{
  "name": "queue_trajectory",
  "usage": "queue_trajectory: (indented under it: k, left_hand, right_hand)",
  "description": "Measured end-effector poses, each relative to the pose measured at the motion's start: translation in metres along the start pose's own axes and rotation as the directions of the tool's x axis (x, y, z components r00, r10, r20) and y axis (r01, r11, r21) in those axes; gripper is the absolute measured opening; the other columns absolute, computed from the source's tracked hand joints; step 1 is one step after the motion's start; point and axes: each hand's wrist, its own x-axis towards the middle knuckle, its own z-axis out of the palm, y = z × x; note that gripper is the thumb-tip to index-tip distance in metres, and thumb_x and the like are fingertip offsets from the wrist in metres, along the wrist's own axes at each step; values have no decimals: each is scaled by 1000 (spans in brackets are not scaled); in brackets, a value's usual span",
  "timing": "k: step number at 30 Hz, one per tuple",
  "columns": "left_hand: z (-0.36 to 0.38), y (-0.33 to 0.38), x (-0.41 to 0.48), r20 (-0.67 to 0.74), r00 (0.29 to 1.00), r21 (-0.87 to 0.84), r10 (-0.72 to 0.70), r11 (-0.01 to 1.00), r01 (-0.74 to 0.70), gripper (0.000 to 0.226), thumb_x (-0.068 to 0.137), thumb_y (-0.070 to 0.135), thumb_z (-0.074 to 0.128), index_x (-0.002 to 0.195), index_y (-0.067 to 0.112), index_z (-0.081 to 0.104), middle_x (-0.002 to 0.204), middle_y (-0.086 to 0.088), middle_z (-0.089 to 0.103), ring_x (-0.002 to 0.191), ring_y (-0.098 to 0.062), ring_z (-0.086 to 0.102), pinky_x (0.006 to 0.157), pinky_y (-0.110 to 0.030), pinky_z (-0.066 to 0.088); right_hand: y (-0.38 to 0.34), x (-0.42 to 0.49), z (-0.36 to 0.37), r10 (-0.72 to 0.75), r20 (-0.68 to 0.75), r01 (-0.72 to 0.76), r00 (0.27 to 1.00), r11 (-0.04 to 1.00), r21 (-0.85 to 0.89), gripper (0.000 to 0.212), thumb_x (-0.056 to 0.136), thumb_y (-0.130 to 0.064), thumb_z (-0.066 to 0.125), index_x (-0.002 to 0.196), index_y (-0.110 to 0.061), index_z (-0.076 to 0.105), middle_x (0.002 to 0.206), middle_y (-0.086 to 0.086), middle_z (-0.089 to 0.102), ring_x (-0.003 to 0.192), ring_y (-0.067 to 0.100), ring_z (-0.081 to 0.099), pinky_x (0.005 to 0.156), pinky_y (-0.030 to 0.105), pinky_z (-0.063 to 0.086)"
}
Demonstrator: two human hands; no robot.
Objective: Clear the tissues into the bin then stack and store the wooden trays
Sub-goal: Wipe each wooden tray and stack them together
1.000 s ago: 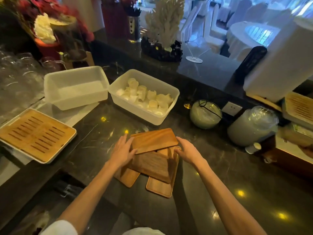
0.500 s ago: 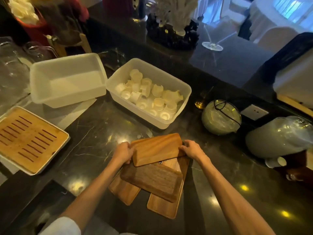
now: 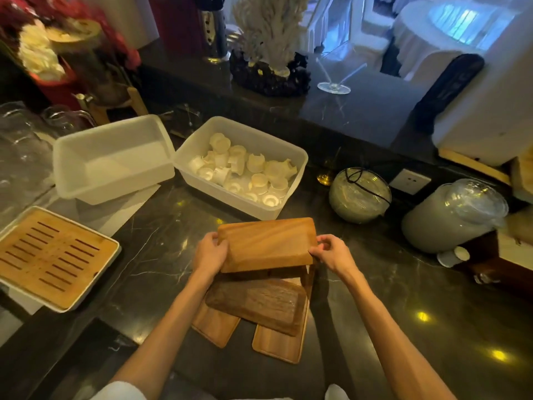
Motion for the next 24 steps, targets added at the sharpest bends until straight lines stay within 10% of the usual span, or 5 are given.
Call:
queue_trajectory:
  k: [9, 11, 15, 18, 24]
  left_hand:
    - [65, -15, -113, 206, 978, -594, -18, 792, 140, 47, 94, 48, 48, 113, 7, 61, 108, -13, 67, 105, -22, 65, 94, -40, 53]
    - [81, -25, -132, 282, 960, -582, 6, 796, 166, 40, 90, 43, 57, 98, 5, 65, 95, -12, 73, 94, -21, 71, 80, -32, 56]
    - [122, -44, -167, 433, 901, -386, 14, 907, 171, 29, 78, 18, 77, 105, 16, 68, 105, -10, 73, 91, -19, 73, 70, -28, 58]
    - [163, -52, -191, 540, 842, -300, -6, 933, 199, 34, 78, -1, 74, 107, 14, 64, 109, -16, 68, 88, -23, 71, 73, -33, 56]
    - [222, -66, -233, 569, 819, -147, -70, 972, 185, 48, 77, -11, 68, 120, 8, 58, 111, -14, 65, 104, -27, 64, 86, -38, 55]
  right_hand:
    - [117, -129, -58, 129, -3, -86, 992, 679, 729, 28, 93, 10, 43, 109, 1, 64, 101, 20, 70, 97, 30, 70, 79, 30, 59]
    - [149, -152, -72, 212, -51, -85, 976, 586, 806, 29, 90, 8, 37, 97, 7, 65, 88, 24, 67, 85, 30, 68, 71, 27, 61]
    - [216, -190, -99, 250, -240, -56, 938, 793, 607, 25, 95, -3, 52, 80, 0, 71, 88, 20, 68, 77, 18, 63, 69, 22, 51]
    - [257, -211, -115, 161, -365, -16, 917, 929, 370, 18, 86, 12, 61, 100, 5, 69, 110, 22, 67, 102, 26, 58, 92, 28, 43]
    - [310, -237, -144, 383, -381, -62, 841, 769, 636, 50, 89, 4, 62, 136, -5, 49, 118, 15, 59, 100, 22, 58, 68, 17, 51]
